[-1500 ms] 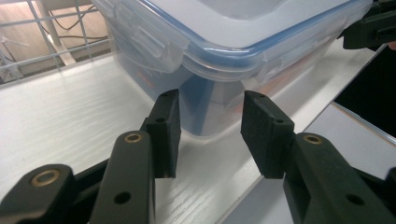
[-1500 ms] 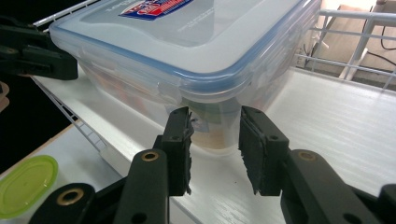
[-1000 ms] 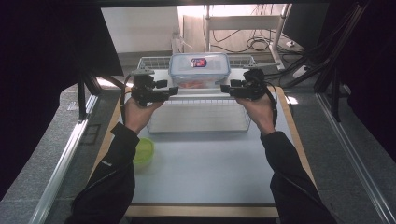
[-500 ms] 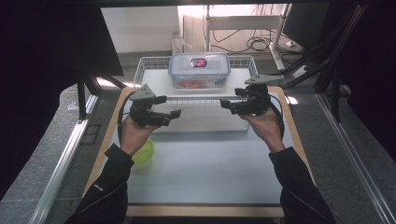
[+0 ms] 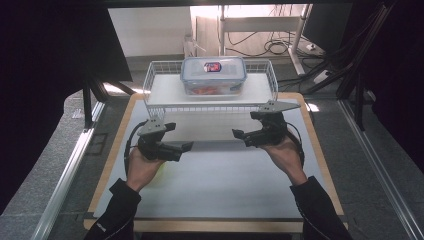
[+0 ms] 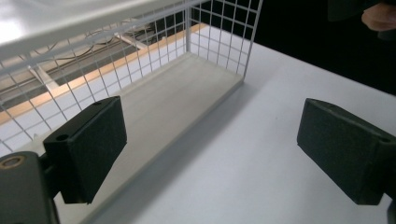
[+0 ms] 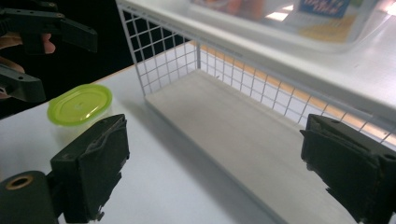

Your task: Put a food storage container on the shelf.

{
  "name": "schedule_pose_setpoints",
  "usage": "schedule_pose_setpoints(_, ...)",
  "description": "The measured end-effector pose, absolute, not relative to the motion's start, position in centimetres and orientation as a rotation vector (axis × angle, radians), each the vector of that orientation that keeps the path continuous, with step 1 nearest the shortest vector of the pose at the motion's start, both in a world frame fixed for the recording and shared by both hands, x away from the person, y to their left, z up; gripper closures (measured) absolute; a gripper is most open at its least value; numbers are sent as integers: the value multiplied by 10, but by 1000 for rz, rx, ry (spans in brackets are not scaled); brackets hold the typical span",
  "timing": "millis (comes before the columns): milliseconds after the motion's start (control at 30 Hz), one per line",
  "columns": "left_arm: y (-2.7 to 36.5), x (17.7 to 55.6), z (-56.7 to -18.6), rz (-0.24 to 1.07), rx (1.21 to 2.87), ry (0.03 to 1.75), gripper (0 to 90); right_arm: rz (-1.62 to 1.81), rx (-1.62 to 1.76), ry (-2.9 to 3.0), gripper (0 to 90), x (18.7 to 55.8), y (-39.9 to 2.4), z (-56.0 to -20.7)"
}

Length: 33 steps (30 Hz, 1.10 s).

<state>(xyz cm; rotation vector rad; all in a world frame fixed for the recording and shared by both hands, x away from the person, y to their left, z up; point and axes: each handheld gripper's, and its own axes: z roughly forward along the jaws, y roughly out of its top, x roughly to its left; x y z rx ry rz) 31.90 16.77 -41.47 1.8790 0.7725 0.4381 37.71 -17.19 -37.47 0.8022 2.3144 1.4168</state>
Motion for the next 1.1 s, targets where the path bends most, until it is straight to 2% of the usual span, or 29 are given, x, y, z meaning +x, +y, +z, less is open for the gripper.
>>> schedule_pose_setpoints(367,167,293,-441,445,1851,779,24,1431,810,2307,5,352,-181,-395)
schedule_pose_setpoints(900,170,259,-478,430,1870,759,14,1423,896,2283,0,318,-206,-430)
schedule_pose_setpoints(1100,172,249,-487,469,1892,786,14,1393,918,2284,0,306,-212,-443)
